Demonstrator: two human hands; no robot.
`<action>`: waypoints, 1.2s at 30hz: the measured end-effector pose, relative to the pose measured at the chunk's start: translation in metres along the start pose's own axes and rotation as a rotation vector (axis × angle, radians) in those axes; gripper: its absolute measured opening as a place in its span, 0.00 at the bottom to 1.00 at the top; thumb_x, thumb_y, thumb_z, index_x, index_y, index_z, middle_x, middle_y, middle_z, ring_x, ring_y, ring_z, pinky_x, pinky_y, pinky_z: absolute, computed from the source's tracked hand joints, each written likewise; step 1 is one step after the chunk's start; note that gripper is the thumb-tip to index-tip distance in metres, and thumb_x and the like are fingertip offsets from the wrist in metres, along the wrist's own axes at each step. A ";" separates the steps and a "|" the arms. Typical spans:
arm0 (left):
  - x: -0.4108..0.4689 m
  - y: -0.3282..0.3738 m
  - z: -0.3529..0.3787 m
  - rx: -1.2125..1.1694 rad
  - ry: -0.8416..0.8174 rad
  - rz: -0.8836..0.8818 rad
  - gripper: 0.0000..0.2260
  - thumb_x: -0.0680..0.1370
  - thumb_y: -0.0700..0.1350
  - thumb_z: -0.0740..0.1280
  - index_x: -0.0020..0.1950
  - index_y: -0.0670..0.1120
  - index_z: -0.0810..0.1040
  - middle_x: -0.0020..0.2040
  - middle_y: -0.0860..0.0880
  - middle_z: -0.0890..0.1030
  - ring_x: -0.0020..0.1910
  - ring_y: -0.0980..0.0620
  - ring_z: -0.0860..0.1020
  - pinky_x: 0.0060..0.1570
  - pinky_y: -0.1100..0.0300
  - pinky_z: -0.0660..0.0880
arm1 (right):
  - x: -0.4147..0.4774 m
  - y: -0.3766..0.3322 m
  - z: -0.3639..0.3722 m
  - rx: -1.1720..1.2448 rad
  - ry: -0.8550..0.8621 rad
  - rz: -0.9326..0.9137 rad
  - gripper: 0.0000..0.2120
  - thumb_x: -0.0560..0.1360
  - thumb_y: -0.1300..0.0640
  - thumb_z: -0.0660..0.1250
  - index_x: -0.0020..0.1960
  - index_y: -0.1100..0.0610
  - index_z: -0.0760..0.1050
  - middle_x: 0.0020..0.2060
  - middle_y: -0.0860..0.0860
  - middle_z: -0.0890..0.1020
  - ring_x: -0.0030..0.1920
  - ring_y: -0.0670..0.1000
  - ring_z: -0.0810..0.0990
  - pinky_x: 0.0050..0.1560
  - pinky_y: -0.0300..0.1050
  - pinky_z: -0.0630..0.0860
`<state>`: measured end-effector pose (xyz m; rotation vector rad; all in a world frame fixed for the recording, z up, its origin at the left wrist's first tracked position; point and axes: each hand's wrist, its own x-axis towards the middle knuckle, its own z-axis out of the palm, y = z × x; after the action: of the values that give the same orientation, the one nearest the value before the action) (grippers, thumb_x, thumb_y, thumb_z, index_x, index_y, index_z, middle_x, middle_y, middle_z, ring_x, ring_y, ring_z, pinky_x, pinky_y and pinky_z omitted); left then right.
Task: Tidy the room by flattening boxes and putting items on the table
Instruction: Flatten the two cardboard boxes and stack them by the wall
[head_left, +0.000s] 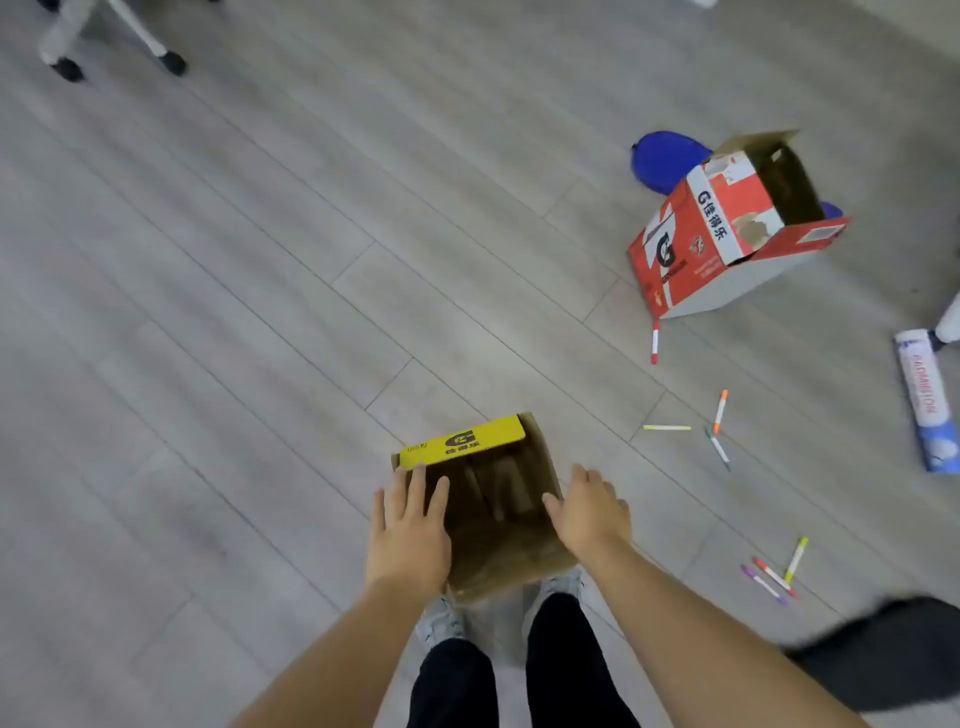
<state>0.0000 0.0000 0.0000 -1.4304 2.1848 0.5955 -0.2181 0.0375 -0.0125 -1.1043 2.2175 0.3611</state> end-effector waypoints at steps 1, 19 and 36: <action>0.006 0.002 0.008 0.020 -0.018 -0.002 0.29 0.82 0.50 0.53 0.81 0.52 0.46 0.81 0.44 0.42 0.78 0.40 0.37 0.76 0.41 0.41 | 0.010 0.001 0.008 0.070 -0.027 0.032 0.23 0.78 0.41 0.60 0.66 0.54 0.68 0.60 0.53 0.75 0.59 0.55 0.75 0.55 0.51 0.73; 0.072 0.068 -0.051 0.108 0.082 0.181 0.32 0.82 0.49 0.55 0.80 0.54 0.39 0.80 0.45 0.36 0.78 0.41 0.35 0.75 0.39 0.37 | 0.072 0.000 -0.071 0.055 0.055 -0.085 0.09 0.81 0.53 0.58 0.55 0.53 0.76 0.49 0.54 0.82 0.51 0.59 0.80 0.43 0.46 0.71; 0.257 0.191 -0.249 0.177 0.211 0.448 0.38 0.78 0.43 0.59 0.80 0.53 0.37 0.81 0.46 0.40 0.79 0.42 0.39 0.76 0.42 0.44 | 0.188 0.047 -0.275 0.195 0.121 -0.023 0.09 0.80 0.51 0.59 0.53 0.53 0.75 0.51 0.54 0.81 0.53 0.59 0.79 0.42 0.45 0.68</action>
<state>-0.3025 -0.2614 0.0684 -0.9508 2.6767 0.3936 -0.4540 -0.1855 0.0759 -1.0695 2.2867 0.0672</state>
